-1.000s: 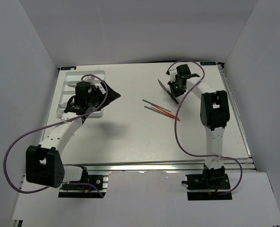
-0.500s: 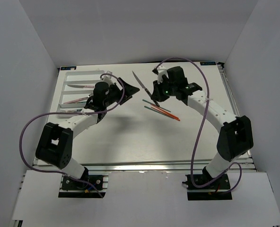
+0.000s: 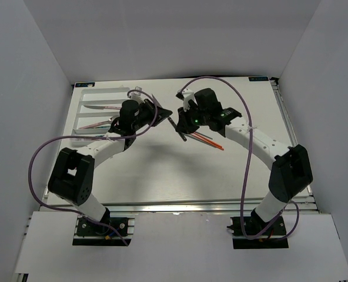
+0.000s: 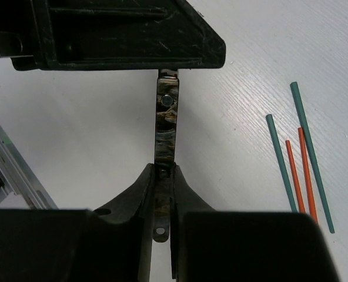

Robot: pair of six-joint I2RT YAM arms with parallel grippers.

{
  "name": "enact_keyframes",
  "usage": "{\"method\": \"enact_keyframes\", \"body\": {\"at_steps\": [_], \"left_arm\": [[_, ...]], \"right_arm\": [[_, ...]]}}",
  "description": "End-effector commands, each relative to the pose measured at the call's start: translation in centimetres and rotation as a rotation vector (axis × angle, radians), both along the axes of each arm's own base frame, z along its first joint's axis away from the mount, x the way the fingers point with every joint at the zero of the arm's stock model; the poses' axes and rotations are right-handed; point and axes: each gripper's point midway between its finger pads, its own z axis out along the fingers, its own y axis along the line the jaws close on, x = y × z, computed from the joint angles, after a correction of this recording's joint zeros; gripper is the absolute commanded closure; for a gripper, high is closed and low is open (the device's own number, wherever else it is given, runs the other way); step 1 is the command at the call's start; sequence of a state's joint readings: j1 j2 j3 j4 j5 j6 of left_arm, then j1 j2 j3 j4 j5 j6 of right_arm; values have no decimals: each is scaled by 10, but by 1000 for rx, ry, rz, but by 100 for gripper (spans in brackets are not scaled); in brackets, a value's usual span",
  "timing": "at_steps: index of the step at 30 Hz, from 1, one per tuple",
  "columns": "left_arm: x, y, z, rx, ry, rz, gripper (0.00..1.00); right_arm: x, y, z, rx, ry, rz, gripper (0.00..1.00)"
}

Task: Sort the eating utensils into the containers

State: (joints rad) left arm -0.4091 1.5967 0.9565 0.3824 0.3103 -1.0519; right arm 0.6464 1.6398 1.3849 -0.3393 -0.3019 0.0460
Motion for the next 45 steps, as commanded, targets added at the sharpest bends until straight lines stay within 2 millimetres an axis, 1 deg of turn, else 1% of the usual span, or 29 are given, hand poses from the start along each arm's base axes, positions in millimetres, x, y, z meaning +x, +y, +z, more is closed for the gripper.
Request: {"method": "enact_keyframes", "body": {"at_steps": [1,3,4,5,6,7,8,9,10,11,12,13,14,17,19,20,21,24,26,27,30,31,33,34,36,37,42,43,45], "left_arm": [[9,-5,14,-5,-20,7,100],[13,0,6,22,18,33,100],[22,7,9,38,17,81,100],[31,23,6,53,35,138,100],[34,40,-6,82,99,195,100],[44,60,-8,75,131,275,100],[59,97,-11,58,159,362,100],[65,118,-16,45,188,414,100],[73,140,-18,19,216,485,100],[85,180,-25,13,235,575,100],[91,200,-30,17,250,622,100],[103,219,-21,20,240,676,100],[113,255,-37,25,276,753,100],[136,303,-53,-33,324,847,100],[148,327,-56,-87,333,886,100],[159,334,-49,-98,324,894,100],[166,340,-64,-94,352,905,100],[179,355,-78,-71,398,935,99],[185,358,-86,-72,416,936,89],[186,358,-98,-74,437,938,87],[188,357,-111,-98,459,933,82],[188,357,-116,-98,468,932,73],[182,354,-120,-101,487,929,63],[181,353,-117,-106,479,927,51],[175,354,-111,-105,467,936,39],[171,354,-101,-109,441,940,29],[158,344,-69,-131,398,900,17],[155,342,-54,-133,369,891,16],[150,341,-37,-107,328,877,14]], "right_arm": [[3,11,44,82,-93,24,100],[8,9,46,83,-117,7,100],[11,6,51,85,-136,-12,66],[15,1,52,83,-142,-53,16],[21,-8,55,71,-162,-111,11],[24,-14,57,69,-166,-143,11],[28,-24,58,62,-168,-179,11],[29,-33,64,63,-182,-216,11],[28,-40,57,47,-175,-234,11],[31,-49,56,40,-176,-255,11],[29,-56,59,41,-186,-263,11],[27,-62,50,24,-171,-270,11],[27,-68,48,17,-168,-281,11],[18,-77,39,4,-155,-275,11],[13,-83,32,-7,-151,-273,11],[12,-85,30,-11,-148,-275,11],[10,-86,29,-12,-147,-272,11],[8,-89,23,-30,-142,-263,11],[8,-89,22,-37,-143,-261,11],[9,-88,22,-36,-143,-259,11],[10,-87,24,-29,-143,-254,11],[9,-87,25,-29,-145,-253,11],[11,-88,24,-34,-149,-262,11],[11,-89,22,-37,-145,-266,11],[14,-91,20,-40,-142,-278,11],[16,-92,19,-40,-139,-284,11],[24,-93,8,-59,-110,-313,11],[29,-96,-1,-82,-102,-332,11],[34,-99,-12,-118,-98,-336,11]]}}
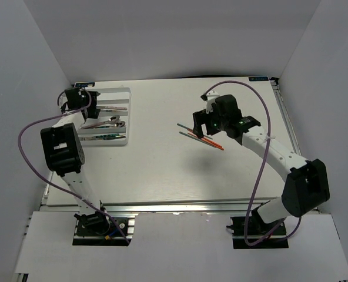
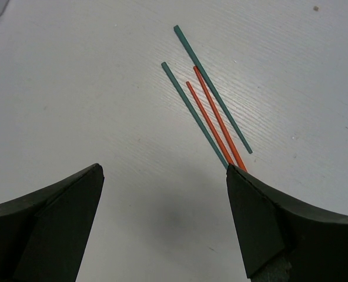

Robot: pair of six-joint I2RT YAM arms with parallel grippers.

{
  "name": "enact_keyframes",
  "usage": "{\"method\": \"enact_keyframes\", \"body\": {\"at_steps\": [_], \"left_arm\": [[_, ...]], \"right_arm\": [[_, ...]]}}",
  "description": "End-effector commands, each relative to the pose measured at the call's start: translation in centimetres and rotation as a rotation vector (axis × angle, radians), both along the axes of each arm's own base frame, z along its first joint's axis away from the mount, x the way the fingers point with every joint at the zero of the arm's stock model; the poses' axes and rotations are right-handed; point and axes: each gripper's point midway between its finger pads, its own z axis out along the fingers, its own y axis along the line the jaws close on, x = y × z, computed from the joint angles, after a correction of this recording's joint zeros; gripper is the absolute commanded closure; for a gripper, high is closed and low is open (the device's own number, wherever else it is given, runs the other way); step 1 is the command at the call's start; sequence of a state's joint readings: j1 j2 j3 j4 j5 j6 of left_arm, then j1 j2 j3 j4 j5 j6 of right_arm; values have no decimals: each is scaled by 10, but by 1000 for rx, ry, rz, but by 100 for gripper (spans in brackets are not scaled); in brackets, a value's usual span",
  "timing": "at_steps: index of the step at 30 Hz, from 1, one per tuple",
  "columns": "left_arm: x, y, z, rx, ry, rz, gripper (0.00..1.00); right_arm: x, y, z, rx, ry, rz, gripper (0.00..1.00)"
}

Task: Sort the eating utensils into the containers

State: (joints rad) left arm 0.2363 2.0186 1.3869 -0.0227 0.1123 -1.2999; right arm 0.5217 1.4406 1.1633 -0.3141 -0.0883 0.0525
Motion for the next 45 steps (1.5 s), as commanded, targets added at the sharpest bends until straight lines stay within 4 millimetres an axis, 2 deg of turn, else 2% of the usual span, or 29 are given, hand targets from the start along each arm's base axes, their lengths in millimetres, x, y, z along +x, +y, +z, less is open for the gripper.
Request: {"method": "enact_keyframes", "body": {"at_steps": [1,2,4,5,6,7,8,9,10,11,12,13,14,15,16,17,18,19,21,22,24,27,29,32,45], "left_arm": [[-10,-5,72,70,-116,-41,13],[-16,-5,93,95,-141,-47,11],[-31,-5,104,158,-120,-73,9],[-44,-7,122,190,-141,-77,8],[-53,-9,129,229,-145,-103,7],[-63,-12,137,253,-159,-120,6],[-76,-17,133,270,-146,-147,6],[-93,-24,159,337,-202,-184,4],[-104,-29,165,364,-220,-213,4],[-125,-41,172,424,-244,-268,3],[-136,-46,172,455,-252,-297,2],[-146,-52,172,483,-261,-326,2],[-156,-55,169,538,-261,-364,2],[-169,-60,151,546,-232,-401,2],[-183,-63,154,573,-243,-414,2],[-191,-66,149,613,-242,-455,2],[-200,-69,136,616,-224,-486,2],[-210,-74,138,625,-234,-498,2],[-222,-91,129,608,-269,-560,2],[-229,-97,137,615,-310,-568,2],[-236,-102,136,616,-326,-583,2],[-243,-97,131,643,-288,-573,2],[-243,-95,131,640,-260,-572,2],[-242,-96,137,644,-261,-576,2],[-246,-98,134,637,-264,-579,2]], "right_arm": [[19,-2,-13,-47,2,-29,11],[21,-2,-20,-66,14,-17,11],[25,-1,-34,-114,35,18,11],[30,2,-44,-140,61,27,11],[35,3,-50,-154,66,35,16],[39,6,-64,-177,82,54,19],[49,11,-60,-174,60,59,26],[54,13,-64,-183,64,70,32],[60,16,-79,-206,77,89,37],[71,22,-71,-203,50,91,41],[77,25,-74,-208,47,100,42],[84,27,-86,-230,52,111,42],[89,29,-86,-235,46,117,40],[100,35,-80,-230,20,123,40],[104,38,-93,-245,39,133,40],[109,40,-95,-257,37,149,42],[118,44,-86,-259,26,153,43],[121,48,-101,-270,56,173,44],[128,58,-107,-269,68,209,47],[130,60,-109,-268,71,219,47],[135,66,-114,-266,75,240,48],[131,73,-124,-257,102,283,51],[128,78,-128,-254,108,305,53],[123,80,-145,-287,127,326,56],[125,52,-188,-422,164,320,76]]}}
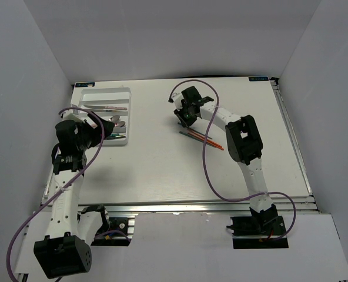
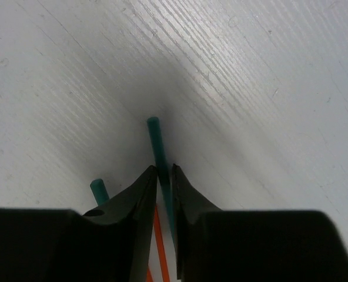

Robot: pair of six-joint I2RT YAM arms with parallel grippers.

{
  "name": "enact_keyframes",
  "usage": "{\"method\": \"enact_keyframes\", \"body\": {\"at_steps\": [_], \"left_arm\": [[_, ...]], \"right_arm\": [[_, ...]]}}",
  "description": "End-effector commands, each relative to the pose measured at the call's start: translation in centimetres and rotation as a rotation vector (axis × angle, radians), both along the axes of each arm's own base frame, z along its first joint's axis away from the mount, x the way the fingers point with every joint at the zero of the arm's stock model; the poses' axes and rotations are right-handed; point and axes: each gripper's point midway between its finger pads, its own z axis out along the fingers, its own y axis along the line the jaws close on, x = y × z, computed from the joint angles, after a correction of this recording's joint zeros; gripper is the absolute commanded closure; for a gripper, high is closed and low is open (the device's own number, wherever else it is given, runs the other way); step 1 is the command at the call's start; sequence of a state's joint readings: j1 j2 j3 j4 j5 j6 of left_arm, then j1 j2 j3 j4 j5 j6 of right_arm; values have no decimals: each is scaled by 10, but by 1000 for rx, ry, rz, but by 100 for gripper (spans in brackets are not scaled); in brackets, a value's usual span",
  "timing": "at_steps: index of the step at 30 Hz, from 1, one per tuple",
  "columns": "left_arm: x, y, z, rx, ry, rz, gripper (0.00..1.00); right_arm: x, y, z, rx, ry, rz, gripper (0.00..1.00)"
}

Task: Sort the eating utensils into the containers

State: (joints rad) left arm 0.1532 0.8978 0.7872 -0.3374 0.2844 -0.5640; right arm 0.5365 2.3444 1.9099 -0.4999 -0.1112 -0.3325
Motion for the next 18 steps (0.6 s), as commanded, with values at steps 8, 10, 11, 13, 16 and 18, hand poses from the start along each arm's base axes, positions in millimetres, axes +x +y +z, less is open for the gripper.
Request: {"method": "enact_keyframes", "body": {"at_steps": [8,10,11,13,16,18], "left_arm": [[-2,-8,9,-13,-40,-36,2],[-3,-11,2,-31,-35,-50,2],[-1,-13,5,-41,-56,-53,2],[-1,-17,-3,-67,-47,-62,2],[1,-26,-8,-102,-64,-85,2],[6,-35,-1,-123,-112,-111,2]], "right_arm": [[8,-44,-25,-28,56,-36,90],[19,-57,-18,-1,43,-77,100],[25,-62,-9,5,20,-102,100],[35,-76,1,23,0,-141,100],[53,-95,29,32,-70,-227,100],[62,-103,59,52,-131,-288,100]]}}
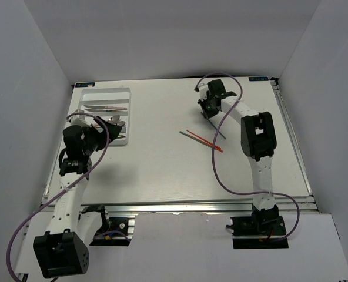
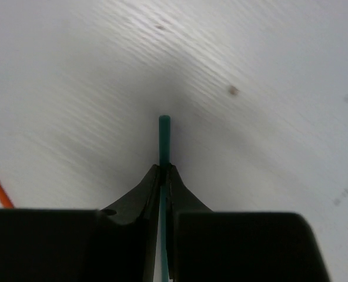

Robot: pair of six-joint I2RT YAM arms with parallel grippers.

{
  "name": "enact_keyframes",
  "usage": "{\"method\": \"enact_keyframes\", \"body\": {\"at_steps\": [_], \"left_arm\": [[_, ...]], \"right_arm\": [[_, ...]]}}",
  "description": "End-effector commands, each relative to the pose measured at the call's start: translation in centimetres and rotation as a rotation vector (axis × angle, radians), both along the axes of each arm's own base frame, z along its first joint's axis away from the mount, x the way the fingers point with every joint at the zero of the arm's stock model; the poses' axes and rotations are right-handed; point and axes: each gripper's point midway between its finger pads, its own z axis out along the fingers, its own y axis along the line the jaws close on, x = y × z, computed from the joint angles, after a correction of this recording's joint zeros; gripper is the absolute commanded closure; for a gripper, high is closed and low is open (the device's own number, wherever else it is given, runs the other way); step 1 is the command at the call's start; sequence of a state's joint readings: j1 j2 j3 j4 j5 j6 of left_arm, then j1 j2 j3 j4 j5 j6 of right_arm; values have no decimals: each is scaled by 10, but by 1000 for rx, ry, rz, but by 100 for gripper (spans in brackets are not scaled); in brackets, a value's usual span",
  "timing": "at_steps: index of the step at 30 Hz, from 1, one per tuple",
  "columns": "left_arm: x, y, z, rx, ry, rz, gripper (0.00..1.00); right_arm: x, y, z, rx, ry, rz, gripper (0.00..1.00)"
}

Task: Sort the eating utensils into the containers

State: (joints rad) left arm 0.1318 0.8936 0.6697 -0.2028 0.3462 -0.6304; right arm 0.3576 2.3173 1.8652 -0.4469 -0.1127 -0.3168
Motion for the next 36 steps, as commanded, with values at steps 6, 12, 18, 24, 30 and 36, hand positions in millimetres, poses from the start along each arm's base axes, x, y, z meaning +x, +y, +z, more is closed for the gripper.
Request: {"method": "enact_keyframes", "body": {"at_steps": [6,12,18,24,30,36], "left_arm": [[16,-118,51,-112,-229,-295,2],[14,-217,73,-140,-278,-596,5],[25,-249,81,-152,-292,-668,9],[9,-283,92,-227,-318,-792,21],[1,-306,81,-258,-280,-866,35],[13,-306,88,-237,-297,-824,91]], "right_arm": [[-12,8,153,341,-132,-227,100],[-94,43,238,863,-71,-207,100],[-157,63,293,1072,-42,-64,100],[-180,74,301,1120,-9,-5,100],[-190,89,312,1149,13,57,100],[-191,98,309,1161,37,85,100]]}}
